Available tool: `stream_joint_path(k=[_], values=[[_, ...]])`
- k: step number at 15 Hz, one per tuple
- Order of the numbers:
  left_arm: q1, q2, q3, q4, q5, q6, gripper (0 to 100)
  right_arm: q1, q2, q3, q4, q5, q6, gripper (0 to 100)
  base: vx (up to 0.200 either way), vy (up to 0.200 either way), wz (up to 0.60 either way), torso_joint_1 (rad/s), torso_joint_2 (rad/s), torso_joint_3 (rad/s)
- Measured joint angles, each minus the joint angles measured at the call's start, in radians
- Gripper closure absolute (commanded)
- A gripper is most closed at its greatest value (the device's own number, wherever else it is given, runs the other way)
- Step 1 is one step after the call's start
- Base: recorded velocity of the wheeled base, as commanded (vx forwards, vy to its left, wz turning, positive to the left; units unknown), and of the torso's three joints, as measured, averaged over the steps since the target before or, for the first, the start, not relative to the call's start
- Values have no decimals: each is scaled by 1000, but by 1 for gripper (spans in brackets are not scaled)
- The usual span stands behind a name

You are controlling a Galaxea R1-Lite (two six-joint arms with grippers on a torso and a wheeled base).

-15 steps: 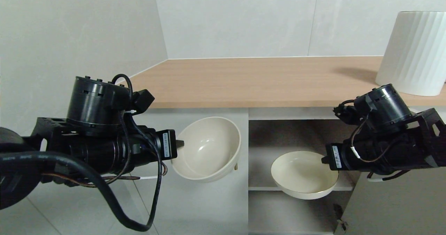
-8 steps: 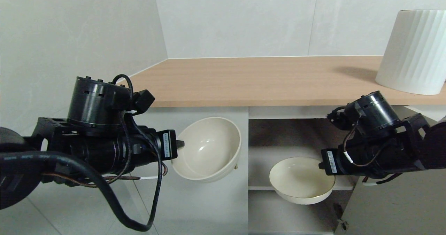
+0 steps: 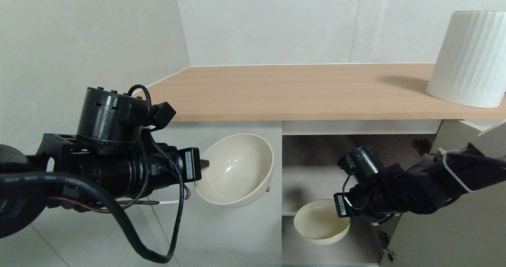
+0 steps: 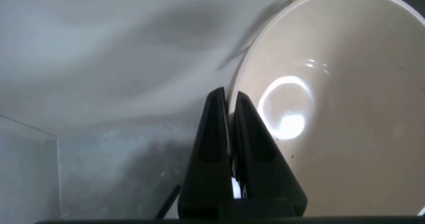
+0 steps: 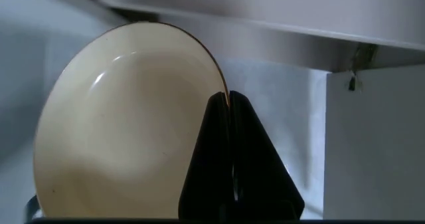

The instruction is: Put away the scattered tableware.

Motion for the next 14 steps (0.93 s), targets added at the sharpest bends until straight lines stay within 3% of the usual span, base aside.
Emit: stream_joint_path(k=[4, 7, 14], values=[[-8, 0, 0, 3, 0, 0, 100, -58, 161, -16, -207, -54, 10, 100, 0, 0, 0, 0, 0, 0], [-21, -1, 1, 5, -1, 0, 100, -104, 264, -57, -318, -175, 26, 100, 0, 0, 0, 0, 0, 0], [-27, 0, 1, 6, -1, 0, 100, -162, 414, -213, -337, -312, 65, 100, 0, 0, 0, 0, 0, 0]])
